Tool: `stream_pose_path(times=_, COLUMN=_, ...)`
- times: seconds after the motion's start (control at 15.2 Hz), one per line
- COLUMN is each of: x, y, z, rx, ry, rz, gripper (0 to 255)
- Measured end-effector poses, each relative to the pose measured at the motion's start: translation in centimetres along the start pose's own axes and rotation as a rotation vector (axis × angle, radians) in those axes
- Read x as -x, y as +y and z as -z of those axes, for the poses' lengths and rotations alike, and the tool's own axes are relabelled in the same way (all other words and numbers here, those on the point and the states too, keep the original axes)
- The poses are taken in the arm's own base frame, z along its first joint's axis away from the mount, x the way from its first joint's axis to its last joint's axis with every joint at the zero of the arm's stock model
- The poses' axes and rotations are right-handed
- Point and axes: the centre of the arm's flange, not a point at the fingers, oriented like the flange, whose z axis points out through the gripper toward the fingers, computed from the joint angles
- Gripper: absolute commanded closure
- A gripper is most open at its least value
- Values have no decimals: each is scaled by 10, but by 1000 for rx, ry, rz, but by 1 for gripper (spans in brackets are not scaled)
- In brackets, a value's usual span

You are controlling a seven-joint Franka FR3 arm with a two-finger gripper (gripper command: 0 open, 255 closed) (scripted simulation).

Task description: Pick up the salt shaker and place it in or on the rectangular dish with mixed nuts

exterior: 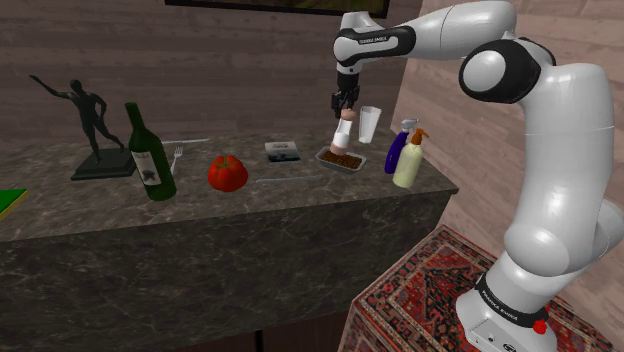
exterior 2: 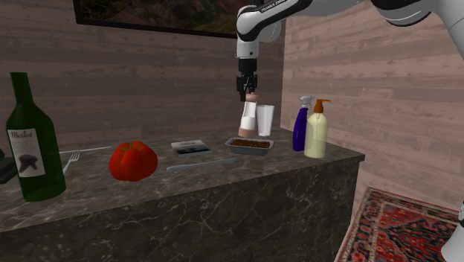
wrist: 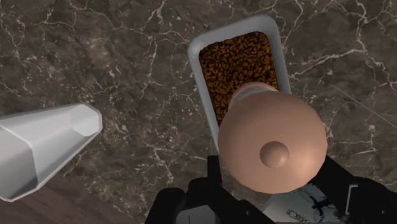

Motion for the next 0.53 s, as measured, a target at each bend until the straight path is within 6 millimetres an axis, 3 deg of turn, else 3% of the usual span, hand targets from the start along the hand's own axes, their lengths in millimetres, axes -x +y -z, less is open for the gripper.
stream_pose_path(times=0.2, x=1, y=-1, z=-16, rx=0, ry=0, rz=0, gripper=255)
stream_pose_path(times=0.53, x=1, y=-2, z=-21, rx=0, ry=0, rz=0, gripper=255)
